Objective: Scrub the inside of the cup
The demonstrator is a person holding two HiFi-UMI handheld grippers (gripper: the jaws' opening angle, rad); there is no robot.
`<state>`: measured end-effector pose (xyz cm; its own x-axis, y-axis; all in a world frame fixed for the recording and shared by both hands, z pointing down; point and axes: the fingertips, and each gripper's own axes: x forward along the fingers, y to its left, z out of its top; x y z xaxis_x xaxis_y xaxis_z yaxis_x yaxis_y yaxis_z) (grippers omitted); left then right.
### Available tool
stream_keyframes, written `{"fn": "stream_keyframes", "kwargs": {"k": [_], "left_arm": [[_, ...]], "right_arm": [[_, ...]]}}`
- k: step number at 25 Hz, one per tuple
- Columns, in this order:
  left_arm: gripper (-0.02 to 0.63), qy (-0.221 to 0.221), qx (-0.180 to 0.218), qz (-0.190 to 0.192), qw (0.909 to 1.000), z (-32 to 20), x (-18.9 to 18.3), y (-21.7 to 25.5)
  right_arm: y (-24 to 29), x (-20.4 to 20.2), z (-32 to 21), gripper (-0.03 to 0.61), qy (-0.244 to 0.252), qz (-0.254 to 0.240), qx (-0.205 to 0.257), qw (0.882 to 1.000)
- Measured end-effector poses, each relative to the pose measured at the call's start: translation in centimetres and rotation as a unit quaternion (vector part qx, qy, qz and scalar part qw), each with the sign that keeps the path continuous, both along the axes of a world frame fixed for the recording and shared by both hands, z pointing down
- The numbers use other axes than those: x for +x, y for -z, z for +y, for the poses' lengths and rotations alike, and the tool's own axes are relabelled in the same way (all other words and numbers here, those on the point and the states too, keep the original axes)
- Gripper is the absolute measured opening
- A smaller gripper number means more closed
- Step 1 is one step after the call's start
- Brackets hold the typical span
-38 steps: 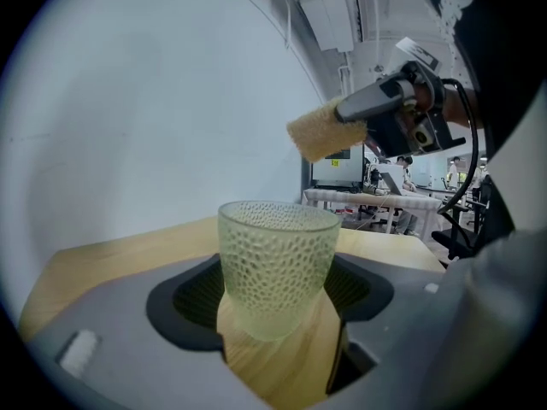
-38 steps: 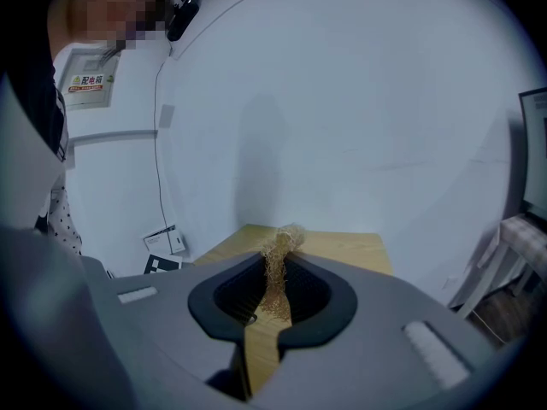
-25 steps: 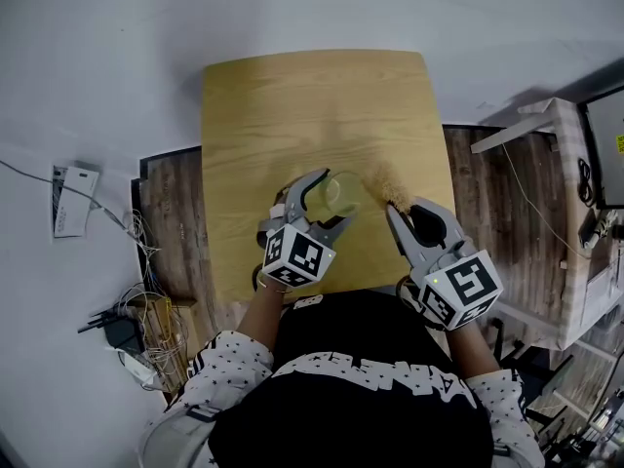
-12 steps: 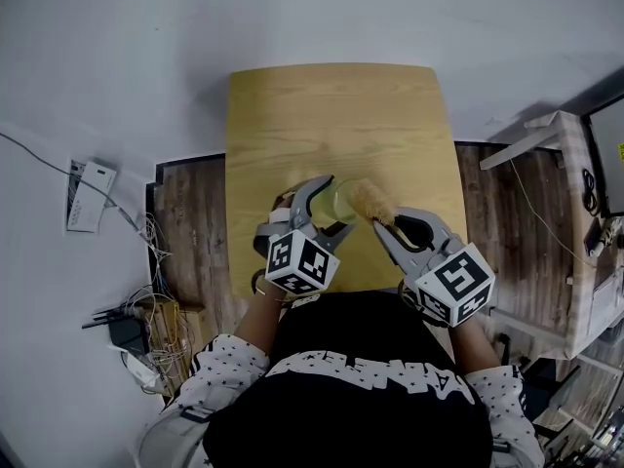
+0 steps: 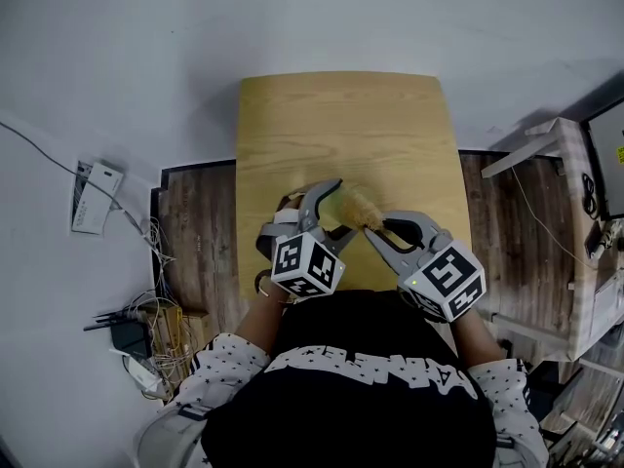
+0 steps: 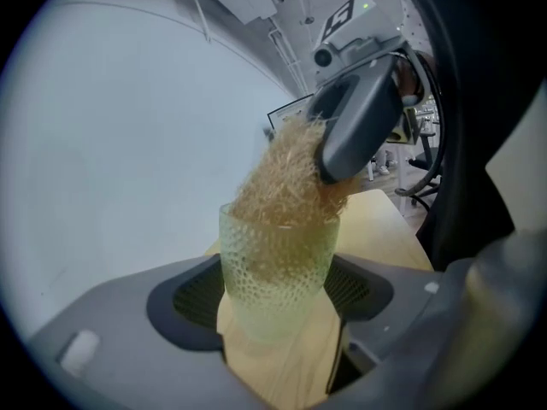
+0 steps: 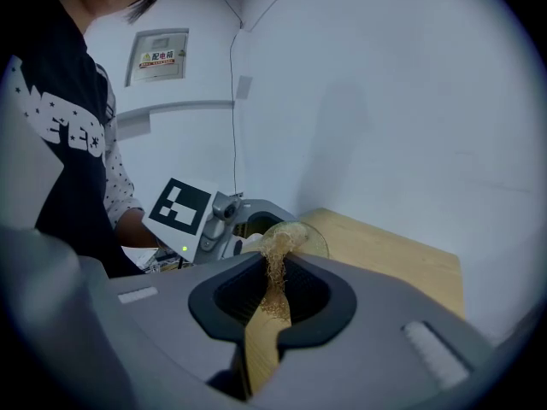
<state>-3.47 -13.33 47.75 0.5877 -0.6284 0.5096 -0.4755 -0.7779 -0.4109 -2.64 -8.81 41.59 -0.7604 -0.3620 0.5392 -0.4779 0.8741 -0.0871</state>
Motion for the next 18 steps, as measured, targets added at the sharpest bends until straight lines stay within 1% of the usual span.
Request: {"fn": "stream_keyframes", "kwargs": {"k": [5,7,11,14,18], "left_arm": [[0.362,-0.036,0.02,-0.034,0.9986,0.3,1.2,0.3],[0.362,-0.049,0.027,-0.045,0.9974,0.5,2.0,0.4],[0.362,-0.071,0.041,-0.057,0.995,0.8,3.4,0.9],[0.362,-0.08,0.051,-0.066,0.9934,1.0,4.0,1.2],[0.362,-0.091,0.072,-0.089,0.9893,1.4,4.5,1.1]], "right_arm": [[-0.9,0.1,-0.6,0.06,0.005,0.046,-0.003,0.999],[-1.3,0.3,-0.6,0.06,0.007,0.054,-0.006,0.998],[-2.1,0.9,-1.1,0.06,0.005,0.06,-0.016,0.998],[-2.6,1.0,-1.4,0.06,0.001,0.061,-0.023,0.998],[-3.1,0.9,-1.6,0.058,-0.001,0.056,-0.031,0.998]]}}
